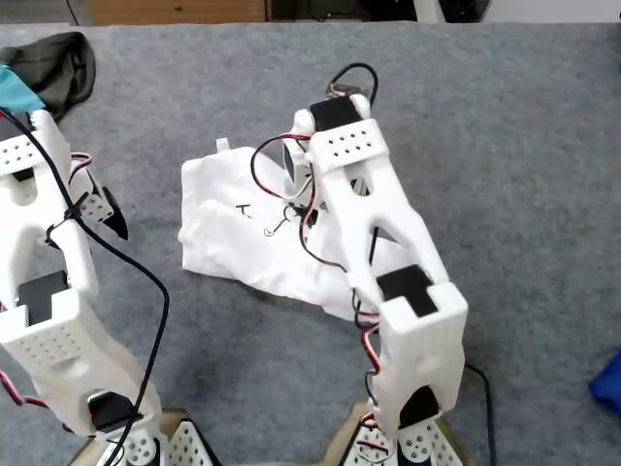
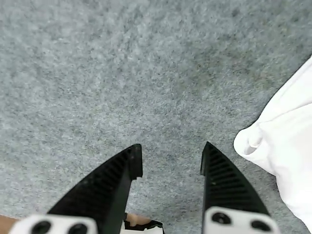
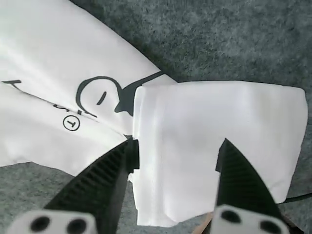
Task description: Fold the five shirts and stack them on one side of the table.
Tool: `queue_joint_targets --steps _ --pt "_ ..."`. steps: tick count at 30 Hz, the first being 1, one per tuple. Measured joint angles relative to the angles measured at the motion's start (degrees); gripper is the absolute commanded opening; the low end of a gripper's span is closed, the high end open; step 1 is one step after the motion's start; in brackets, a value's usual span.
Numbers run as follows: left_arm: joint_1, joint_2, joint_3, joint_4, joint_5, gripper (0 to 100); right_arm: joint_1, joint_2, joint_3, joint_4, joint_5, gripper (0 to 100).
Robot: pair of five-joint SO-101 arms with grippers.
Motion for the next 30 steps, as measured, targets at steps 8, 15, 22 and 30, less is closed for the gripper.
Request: queue_joint_targets --steps 8,15,22,30 --pt "0.00 0.00 0.00 -0.09 0.00 21 0.00 5.45 -9.32 -0.09 -0.26 26.7" --pt "0.00 0.00 0.00 -0.09 0.00 21 0.00 12.40 -14.77 -0.18 -0.35 26.7" --pt "0.00 0.00 0.00 -0.09 0.00 21 0.00 13.36 -14.95 -0.18 -0.35 26.7" --pt "0.00 0.00 0.00 -0.09 0.00 21 0.00 13.54 -14.95 -0.18 -0.35 26.7"
